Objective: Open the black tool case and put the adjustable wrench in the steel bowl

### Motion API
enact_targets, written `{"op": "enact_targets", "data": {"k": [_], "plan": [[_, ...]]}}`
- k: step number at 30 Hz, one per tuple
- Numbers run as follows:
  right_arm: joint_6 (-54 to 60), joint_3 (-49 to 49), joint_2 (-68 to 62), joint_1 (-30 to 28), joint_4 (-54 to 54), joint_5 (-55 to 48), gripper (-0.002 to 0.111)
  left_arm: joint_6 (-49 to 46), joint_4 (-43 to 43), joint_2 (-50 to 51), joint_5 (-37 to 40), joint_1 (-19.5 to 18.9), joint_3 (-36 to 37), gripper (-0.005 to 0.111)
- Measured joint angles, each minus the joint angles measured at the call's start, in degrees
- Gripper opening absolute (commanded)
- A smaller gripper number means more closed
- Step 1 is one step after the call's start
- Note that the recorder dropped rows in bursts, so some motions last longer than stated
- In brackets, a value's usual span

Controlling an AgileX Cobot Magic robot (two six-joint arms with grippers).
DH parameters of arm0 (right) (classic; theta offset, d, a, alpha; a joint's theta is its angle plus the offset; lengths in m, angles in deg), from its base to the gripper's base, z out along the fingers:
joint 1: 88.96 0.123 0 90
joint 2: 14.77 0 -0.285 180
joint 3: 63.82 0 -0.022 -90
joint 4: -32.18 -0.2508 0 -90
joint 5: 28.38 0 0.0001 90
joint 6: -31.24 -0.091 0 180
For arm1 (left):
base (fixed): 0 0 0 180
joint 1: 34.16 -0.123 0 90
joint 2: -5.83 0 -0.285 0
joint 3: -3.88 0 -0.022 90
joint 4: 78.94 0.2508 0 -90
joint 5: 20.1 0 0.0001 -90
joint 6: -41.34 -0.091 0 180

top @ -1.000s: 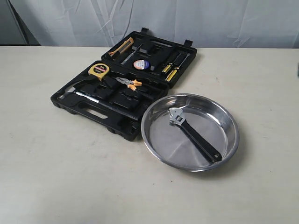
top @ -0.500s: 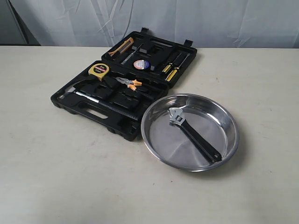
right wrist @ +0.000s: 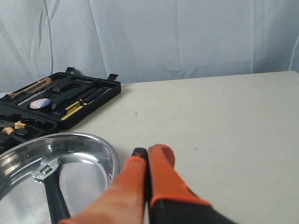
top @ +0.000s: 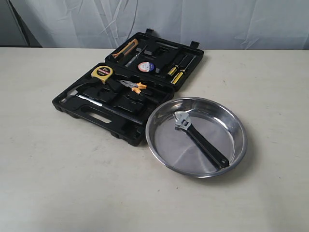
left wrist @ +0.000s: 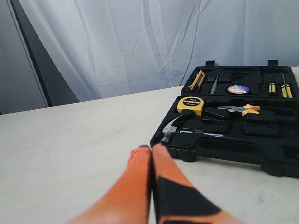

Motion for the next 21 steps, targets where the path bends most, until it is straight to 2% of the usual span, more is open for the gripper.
{"op": "enact_targets", "data": {"k": [15, 21], "plan": [[1.6, 1.2, 1.1, 0.0, 0.8, -2.3, 0.0, 0.0, 0.0, 0.0, 0.0, 0.0, 0.0, 0.0], [1.6, 1.2, 1.1, 0.0, -5.4, -2.5, 0.0, 0.0, 0.0, 0.0, 0.0, 0.0, 0.0, 0.0]]}}
